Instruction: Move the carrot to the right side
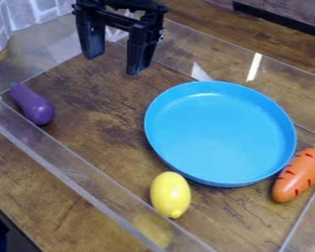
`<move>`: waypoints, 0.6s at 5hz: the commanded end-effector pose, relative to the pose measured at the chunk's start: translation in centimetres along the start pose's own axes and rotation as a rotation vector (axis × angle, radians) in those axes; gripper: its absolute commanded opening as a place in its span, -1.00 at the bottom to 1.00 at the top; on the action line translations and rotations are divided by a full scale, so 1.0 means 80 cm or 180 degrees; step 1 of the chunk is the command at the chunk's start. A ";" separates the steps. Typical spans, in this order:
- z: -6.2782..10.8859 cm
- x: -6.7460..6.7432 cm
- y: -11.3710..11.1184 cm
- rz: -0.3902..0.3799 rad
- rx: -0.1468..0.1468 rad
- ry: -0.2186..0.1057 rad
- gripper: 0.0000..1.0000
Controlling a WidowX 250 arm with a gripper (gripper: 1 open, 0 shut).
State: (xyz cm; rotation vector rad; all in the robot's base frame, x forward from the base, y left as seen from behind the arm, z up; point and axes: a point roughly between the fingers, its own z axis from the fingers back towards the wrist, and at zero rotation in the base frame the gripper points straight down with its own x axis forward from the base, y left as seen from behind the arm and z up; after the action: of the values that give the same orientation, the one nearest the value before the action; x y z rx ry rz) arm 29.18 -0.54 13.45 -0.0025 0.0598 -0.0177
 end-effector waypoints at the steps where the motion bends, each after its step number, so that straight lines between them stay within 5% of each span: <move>1: -0.005 0.004 0.006 0.0222 -0.0004 0.0019 1.00; 3: -0.010 0.004 0.022 -0.0056 0.0066 0.0031 1.00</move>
State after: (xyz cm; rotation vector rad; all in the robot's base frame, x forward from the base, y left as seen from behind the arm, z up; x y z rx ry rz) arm 29.36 0.85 11.91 0.0128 0.0956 -0.0382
